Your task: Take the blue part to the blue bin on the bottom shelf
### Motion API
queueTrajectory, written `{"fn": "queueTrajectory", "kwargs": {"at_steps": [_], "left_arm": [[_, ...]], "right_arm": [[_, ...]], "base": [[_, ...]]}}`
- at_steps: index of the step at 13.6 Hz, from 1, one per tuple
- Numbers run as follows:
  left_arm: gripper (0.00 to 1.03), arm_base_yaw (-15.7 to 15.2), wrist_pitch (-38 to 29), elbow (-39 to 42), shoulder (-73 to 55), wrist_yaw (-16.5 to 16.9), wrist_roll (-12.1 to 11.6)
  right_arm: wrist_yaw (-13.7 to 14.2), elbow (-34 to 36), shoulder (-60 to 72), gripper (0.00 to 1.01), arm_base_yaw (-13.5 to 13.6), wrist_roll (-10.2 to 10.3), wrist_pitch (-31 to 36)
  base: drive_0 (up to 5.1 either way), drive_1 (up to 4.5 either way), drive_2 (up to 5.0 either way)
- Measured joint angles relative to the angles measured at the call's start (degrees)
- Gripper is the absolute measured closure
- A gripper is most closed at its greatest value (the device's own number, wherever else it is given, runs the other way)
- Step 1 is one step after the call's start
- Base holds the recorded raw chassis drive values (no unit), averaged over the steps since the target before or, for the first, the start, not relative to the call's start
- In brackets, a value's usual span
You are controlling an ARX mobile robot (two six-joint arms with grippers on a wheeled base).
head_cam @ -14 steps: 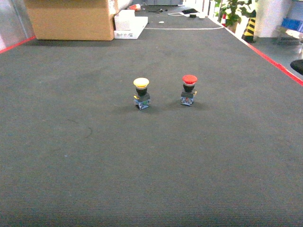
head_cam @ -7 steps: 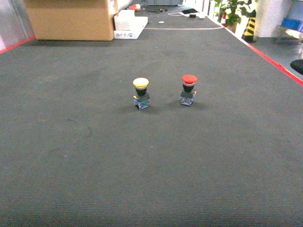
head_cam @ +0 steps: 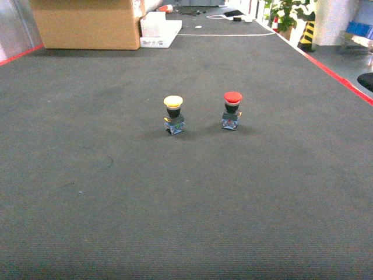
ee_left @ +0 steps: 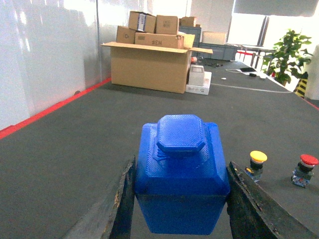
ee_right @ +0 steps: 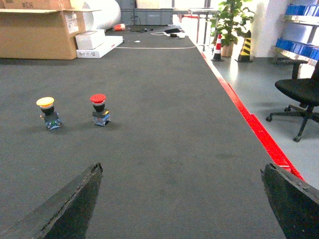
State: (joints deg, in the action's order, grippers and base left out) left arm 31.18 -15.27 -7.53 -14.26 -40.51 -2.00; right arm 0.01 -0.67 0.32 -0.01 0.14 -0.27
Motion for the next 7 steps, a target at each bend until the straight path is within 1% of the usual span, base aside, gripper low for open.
{"fn": "queueTrajectory", "kwargs": {"at_steps": [2, 7], "left_arm": [[0.61, 0.0, 0.0, 0.0, -0.3, 0.0, 0.0], [0.61, 0.1, 0.0, -0.3, -0.1, 0.0, 0.0]], "right_arm": [[0.0, 0.0, 0.0, 0.03, 0.0, 0.0, 0.0], [0.0, 0.0, 0.0, 0.03, 0.0, 0.0, -0.1]], "base": [[-0.1, -4.24, 4.1], [0.0, 0.00, 0.0]]}}
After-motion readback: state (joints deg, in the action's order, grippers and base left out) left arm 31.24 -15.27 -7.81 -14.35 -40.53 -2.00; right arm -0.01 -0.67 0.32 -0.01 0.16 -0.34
